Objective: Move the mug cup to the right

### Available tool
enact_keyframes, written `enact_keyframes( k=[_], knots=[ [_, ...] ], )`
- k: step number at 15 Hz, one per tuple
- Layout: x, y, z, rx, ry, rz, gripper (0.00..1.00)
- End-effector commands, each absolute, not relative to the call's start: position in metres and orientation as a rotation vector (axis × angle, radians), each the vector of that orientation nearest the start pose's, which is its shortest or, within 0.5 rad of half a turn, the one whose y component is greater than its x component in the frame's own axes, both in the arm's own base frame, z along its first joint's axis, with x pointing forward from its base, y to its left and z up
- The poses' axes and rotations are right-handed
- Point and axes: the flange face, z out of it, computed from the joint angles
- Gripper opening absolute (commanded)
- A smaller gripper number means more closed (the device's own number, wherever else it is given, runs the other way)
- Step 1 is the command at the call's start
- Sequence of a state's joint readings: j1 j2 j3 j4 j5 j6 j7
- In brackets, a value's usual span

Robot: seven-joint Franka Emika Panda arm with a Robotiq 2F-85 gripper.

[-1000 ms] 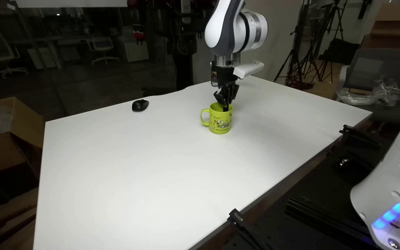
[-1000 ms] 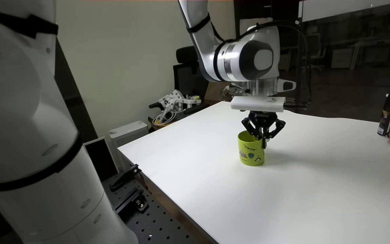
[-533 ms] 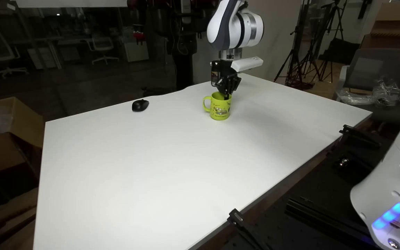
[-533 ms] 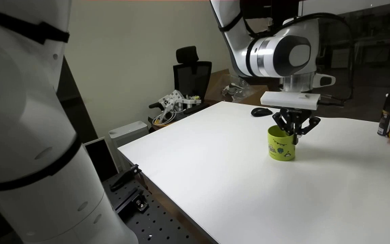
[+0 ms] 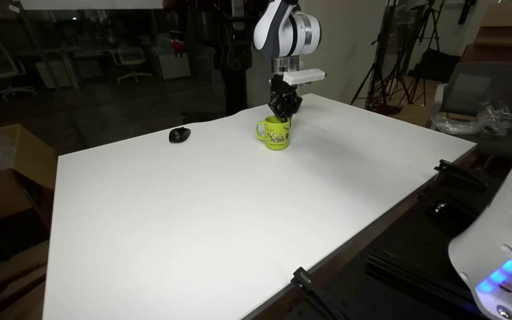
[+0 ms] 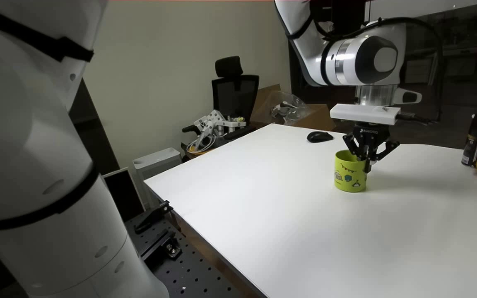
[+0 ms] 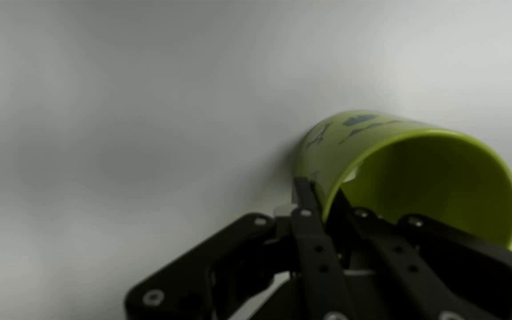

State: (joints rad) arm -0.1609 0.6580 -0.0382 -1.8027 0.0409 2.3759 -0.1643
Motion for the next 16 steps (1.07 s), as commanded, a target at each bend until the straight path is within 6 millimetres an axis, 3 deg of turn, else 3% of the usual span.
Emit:
enact_keyframes(
  k=[1, 7, 8, 9, 16],
  knots=[
    [0.653, -0.124, 0.178, -3.119, 0.157, 0.115, 0.02],
    [0.661, -0.120, 0.181, -3.137, 0.183, 0.052, 0.02],
    [0.662, -0.119, 0.182, -3.138, 0.187, 0.043, 0.35],
    [0.661, -0.118, 0.183, -3.139, 0.193, 0.034, 0.36],
    [0.657, -0.107, 0.209, -3.159, 0.228, -0.104, 0.82]
  ],
)
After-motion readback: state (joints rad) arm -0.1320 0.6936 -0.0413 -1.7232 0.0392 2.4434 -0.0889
